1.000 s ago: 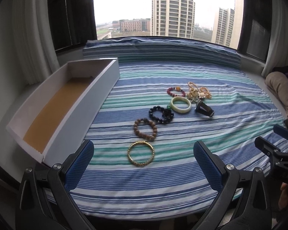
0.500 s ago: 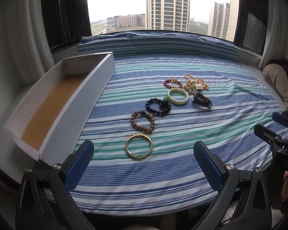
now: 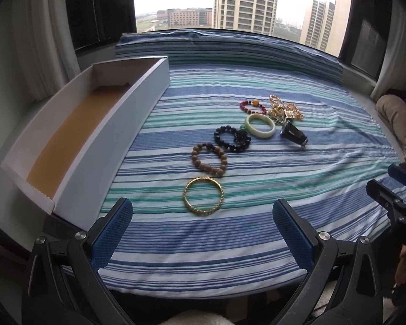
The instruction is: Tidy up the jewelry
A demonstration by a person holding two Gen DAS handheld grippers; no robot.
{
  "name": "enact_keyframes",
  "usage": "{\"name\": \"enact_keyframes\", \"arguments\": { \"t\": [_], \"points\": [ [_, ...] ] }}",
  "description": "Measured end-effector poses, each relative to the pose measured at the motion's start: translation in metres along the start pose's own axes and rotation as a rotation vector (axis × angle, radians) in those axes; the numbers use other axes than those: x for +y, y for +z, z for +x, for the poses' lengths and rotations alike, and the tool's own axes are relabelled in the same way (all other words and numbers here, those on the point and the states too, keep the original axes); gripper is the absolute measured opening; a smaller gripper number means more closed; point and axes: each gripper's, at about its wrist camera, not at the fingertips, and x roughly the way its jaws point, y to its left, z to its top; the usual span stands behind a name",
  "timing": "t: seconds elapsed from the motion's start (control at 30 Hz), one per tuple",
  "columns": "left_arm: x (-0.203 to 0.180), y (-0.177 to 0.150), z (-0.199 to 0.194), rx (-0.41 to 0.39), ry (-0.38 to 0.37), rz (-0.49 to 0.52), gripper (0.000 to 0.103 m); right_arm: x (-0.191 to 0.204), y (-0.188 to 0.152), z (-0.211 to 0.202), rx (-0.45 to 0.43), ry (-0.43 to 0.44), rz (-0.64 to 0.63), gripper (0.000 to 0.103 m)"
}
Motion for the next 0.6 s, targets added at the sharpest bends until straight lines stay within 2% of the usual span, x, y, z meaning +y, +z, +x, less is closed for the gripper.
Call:
{"name": "enact_keyframes", "arguments": {
  "t": [0.6],
  "points": [
    [0.004, -0.006, 0.026, 0.081, -0.001, -0.008, 0.103, 0.005, -0.002, 0.006, 0.022, 0.012, -0.01, 0.091]
  ]
}}
